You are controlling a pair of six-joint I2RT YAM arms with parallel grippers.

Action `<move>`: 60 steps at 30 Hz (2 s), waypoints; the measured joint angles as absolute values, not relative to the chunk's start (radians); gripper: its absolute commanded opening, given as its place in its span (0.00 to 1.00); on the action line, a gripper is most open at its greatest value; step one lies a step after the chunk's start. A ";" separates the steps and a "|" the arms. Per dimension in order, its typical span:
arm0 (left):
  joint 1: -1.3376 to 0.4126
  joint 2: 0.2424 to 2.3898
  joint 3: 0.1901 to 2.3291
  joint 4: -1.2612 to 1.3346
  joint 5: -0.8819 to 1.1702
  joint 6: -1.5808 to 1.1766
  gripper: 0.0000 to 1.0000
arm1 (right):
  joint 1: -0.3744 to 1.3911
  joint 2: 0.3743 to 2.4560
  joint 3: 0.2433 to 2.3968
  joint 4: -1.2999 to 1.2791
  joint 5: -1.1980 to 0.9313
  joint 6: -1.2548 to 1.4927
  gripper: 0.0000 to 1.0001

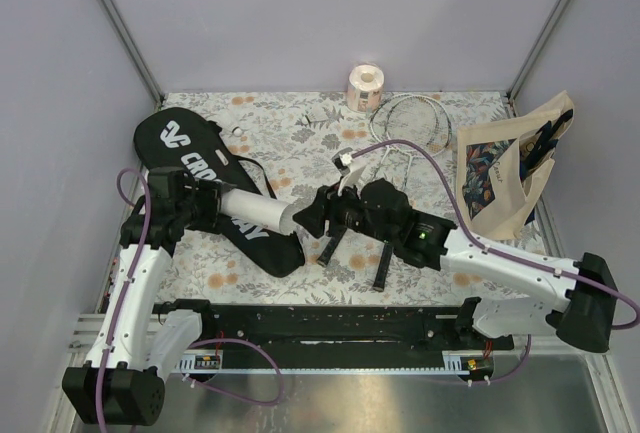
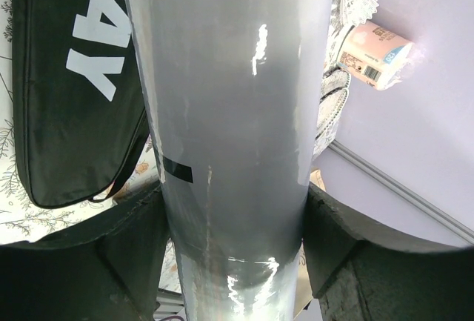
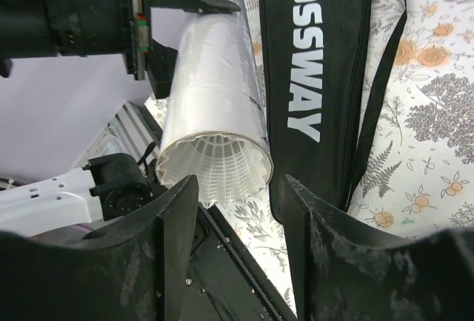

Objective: Pack up the badminton gear
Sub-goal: Place the shuttlecock at the shuttle tube, then adjust the shuttle tube.

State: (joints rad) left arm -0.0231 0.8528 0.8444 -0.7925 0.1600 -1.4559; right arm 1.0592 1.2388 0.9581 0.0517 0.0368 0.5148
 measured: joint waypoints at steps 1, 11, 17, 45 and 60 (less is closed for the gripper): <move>-0.024 0.853 0.844 -0.793 0.160 -1.456 0.59 | 1.059 1.221 0.955 0.049 0.042 0.513 0.58; -0.025 0.852 0.844 -0.793 0.173 -1.457 0.59 | 1.059 1.208 0.948 0.067 0.063 0.477 0.61; -0.026 0.852 0.844 -0.793 0.208 -1.465 0.59 | 1.059 1.300 0.941 0.187 0.062 0.466 0.54; -0.028 0.894 0.862 -0.777 0.458 -1.489 0.60 | 1.056 0.986 0.511 0.677 -0.163 -0.236 1.00; -0.190 0.978 0.915 -0.705 0.700 -1.354 0.65 | 1.047 1.191 0.584 0.791 -0.447 -0.627 0.96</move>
State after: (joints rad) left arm -0.1898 0.9783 0.9146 -0.7048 0.7002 -1.3537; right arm 1.0470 1.1912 0.5842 0.7914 -0.4473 -0.6273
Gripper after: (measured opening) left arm 0.678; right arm 0.983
